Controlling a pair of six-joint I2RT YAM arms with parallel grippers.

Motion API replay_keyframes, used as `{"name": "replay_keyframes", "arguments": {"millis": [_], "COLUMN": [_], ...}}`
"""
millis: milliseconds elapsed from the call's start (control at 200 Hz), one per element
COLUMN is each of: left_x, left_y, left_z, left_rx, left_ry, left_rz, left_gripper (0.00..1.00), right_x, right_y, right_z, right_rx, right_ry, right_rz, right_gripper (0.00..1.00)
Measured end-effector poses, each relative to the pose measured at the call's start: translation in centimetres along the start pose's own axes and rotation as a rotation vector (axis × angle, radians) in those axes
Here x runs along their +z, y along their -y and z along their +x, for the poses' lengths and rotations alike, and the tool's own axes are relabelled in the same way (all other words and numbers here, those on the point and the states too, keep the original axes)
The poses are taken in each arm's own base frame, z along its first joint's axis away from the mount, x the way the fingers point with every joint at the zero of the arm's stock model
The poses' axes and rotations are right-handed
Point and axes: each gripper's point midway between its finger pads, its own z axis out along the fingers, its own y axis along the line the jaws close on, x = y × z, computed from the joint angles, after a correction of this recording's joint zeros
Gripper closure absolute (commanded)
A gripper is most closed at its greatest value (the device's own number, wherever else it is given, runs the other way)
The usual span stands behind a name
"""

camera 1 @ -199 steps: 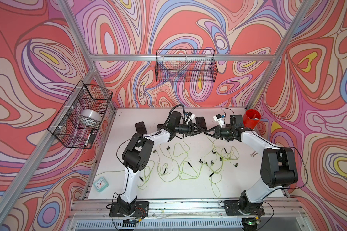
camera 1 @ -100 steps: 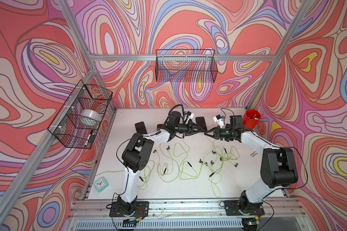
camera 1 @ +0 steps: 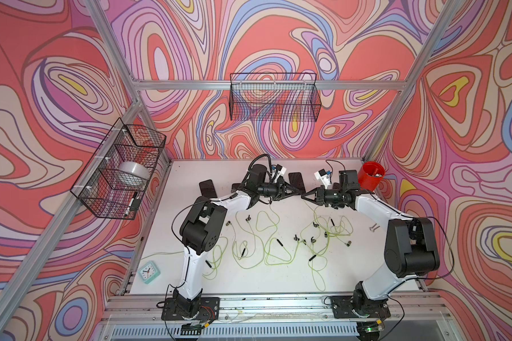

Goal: Plug wired earphones into phones
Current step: Pick up the wired earphone from the center of the board.

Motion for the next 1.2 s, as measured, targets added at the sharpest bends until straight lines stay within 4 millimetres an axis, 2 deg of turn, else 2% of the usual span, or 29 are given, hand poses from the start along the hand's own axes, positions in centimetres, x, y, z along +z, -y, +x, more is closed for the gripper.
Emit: {"name": "replay_keyframes", "arguments": {"millis": [60, 135, 451, 526, 616, 721, 1202], "left_x": [0.0, 0.0, 0.0, 0.0, 0.0, 0.0, -0.1], "left_y": [0.0, 0.0, -0.2, -0.2, -0.3, -0.3, 0.5], "left_z": [0.0, -0.1, -0.2, -0.2, -0.3, -0.4, -0.8], "left_rx": [0.000, 0.000, -0.004, -0.004, -0.004, -0.010, -0.026], "left_ry": [0.002, 0.003, 0.014, 0.014, 0.019, 0.023, 0.056], "left_rz": [-0.001, -0.002, -0.010, -0.011, -0.014, -0.015, 0.037], "left_gripper": [0.83, 0.88, 1.00, 1.00, 1.00, 1.00, 1.00], "right_x": [0.1, 0.2, 0.2, 0.1, 0.1, 0.0, -0.6], "right_y": [-0.1, -0.1, -0.3, -0.4, -0.4, -0.5, -1.4], "right_z": [0.1, 0.1, 0.1, 0.1, 0.2, 0.2, -2.0], "right_rx": [-0.001, -0.003, -0.008, -0.012, -0.005, -0.003, 0.056], "right_ry": [-0.002, -0.005, -0.005, -0.004, -0.006, -0.005, 0.092], "right_rz": [-0.001, -0.003, -0.005, -0.005, -0.001, 0.002, -0.091], "right_gripper": [0.95, 0.96, 0.94, 0.85, 0.66, 0.59, 0.64]}}
